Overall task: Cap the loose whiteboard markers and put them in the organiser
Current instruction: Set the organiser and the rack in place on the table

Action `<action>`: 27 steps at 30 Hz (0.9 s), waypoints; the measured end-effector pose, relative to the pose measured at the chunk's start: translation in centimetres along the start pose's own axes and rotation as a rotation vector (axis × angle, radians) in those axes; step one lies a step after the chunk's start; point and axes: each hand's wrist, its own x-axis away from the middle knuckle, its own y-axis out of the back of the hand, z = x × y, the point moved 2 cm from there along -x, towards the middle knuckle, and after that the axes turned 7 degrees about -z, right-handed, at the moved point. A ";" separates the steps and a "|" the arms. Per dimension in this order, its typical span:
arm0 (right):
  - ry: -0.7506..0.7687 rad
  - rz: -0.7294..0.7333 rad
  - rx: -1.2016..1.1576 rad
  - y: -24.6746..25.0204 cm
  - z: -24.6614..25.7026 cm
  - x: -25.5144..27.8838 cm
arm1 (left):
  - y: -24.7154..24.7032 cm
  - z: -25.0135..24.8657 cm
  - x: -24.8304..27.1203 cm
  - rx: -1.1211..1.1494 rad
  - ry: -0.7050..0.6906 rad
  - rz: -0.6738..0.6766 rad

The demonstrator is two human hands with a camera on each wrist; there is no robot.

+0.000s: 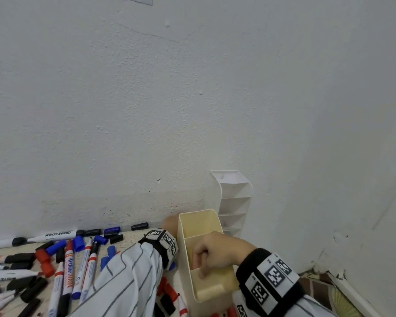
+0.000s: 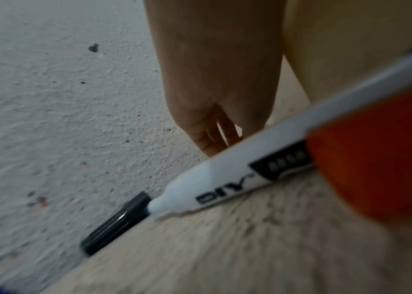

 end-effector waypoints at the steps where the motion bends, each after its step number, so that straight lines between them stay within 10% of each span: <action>1: -0.001 -0.001 -0.006 0.1 0.1 0.1 | 0.1 0.2 0.2 -0.048 -0.007 0.009; 12: 0.136 -0.246 0.169 -0.7 2.3 -1.1 | 5.3 1.5 4.7 0.051 0.002 -0.201; 27: 0.045 -0.316 0.136 -2.4 1.2 -2.8 | 7.1 4.7 9.5 -0.236 0.188 -0.031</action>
